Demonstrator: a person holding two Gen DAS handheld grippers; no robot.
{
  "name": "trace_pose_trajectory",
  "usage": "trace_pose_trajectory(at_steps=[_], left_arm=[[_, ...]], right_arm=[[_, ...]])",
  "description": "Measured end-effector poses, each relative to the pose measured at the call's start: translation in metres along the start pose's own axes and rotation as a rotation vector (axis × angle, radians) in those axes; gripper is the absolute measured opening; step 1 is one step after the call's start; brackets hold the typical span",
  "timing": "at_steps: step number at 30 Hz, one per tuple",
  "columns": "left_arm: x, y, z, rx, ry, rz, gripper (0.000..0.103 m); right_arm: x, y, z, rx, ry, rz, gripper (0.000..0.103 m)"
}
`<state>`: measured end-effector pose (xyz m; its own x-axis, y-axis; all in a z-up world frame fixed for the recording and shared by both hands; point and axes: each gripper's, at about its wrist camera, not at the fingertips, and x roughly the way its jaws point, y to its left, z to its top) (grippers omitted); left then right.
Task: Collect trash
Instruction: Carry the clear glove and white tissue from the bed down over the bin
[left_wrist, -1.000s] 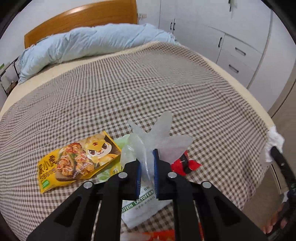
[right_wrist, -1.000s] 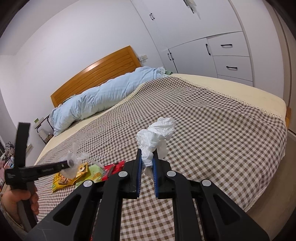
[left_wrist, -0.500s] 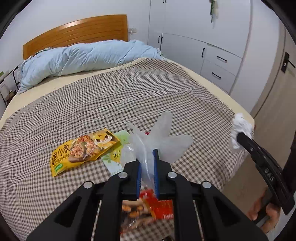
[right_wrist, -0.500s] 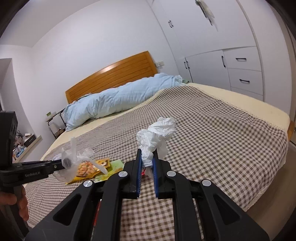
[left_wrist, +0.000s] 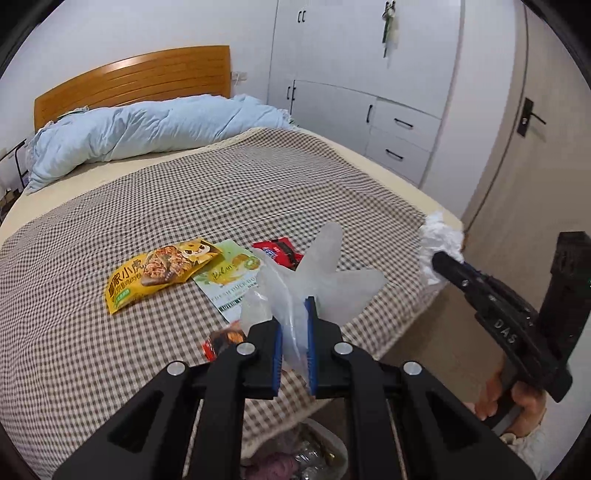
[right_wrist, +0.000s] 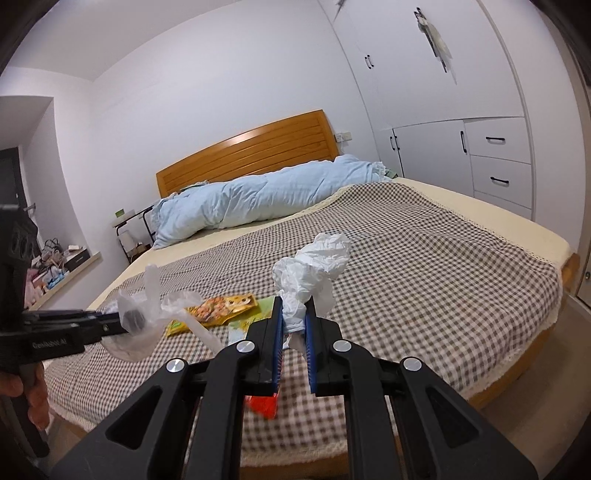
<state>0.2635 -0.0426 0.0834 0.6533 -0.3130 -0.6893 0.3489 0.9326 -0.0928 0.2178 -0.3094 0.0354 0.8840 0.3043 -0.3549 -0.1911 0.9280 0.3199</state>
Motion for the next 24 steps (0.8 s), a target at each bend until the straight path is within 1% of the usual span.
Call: trace_pose_trajectory(at_steps=[7,12,20,24], left_arm=[[-0.034,-0.004,-0.031,0.002,-0.030,-0.059,0.008],[-0.054,-0.005,-0.058,-0.002,-0.052,-0.089,0.008],[-0.068,0.006,-0.097,-0.050,-0.064,-0.128,0.008],[-0.069,0.014,-0.119,-0.069,-0.067,-0.110,0.008]], right_arm=[[-0.025,0.020,-0.021,-0.067,0.017,0.016,0.011],[-0.041,0.035,-0.042,-0.099,0.043,0.058,0.011],[-0.055,0.062,-0.068,-0.171,0.084,0.099,0.011],[-0.057,0.074,-0.082,-0.194,0.119,0.121,0.011]])
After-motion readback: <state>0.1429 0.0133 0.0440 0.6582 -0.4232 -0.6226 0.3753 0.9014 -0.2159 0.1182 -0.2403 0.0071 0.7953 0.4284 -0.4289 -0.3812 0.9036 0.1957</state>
